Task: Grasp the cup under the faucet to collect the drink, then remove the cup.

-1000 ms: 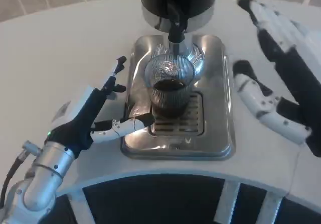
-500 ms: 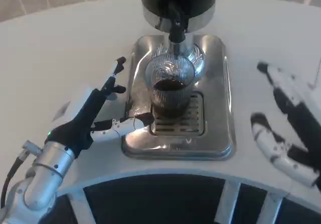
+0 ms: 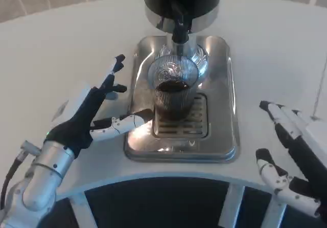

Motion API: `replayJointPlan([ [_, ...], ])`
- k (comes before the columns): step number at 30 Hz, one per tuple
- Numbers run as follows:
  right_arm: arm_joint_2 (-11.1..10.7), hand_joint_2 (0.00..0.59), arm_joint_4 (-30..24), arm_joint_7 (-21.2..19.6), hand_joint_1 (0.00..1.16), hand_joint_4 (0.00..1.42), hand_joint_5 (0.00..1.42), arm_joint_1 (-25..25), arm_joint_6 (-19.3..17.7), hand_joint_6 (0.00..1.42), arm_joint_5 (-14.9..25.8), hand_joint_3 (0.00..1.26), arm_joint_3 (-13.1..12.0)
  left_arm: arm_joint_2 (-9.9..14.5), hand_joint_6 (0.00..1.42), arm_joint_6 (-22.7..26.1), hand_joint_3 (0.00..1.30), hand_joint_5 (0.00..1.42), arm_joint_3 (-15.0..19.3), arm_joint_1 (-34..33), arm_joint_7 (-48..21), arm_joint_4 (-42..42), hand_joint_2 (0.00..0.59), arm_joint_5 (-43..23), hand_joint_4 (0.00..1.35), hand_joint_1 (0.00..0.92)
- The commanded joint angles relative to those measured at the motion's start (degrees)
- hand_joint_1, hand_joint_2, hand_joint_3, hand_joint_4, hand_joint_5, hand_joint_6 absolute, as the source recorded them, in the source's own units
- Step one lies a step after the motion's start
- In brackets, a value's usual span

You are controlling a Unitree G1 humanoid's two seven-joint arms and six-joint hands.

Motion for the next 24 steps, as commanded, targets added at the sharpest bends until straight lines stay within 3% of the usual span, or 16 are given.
replayJointPlan([
  [1,-0.40,0.577,2.29,-2.04,0.13,0.00,0.00,1.62,-1.96,0.00,-0.41,0.00,-0.16,-0.17,0.30,-0.66,0.00,0.26,0.68,-0.37,-1.05,0.86,0.081,-1.50,0.00,0.362],
  [11,-0.28,0.577,7.61,-7.19,0.12,0.00,0.00,3.70,-4.56,0.00,-1.63,0.00,0.90,-0.27,0.32,-2.10,0.00,0.27,0.82,-1.07,-2.83,1.99,0.082,-3.60,0.00,0.353],
  [24,1.45,0.577,8.46,-7.70,0.12,0.00,0.00,3.15,-4.23,0.00,-2.64,0.00,3.41,-1.36,0.33,-4.11,0.00,0.28,0.13,-5.87,-2.13,7.99,0.083,-3.05,0.00,0.355],
])
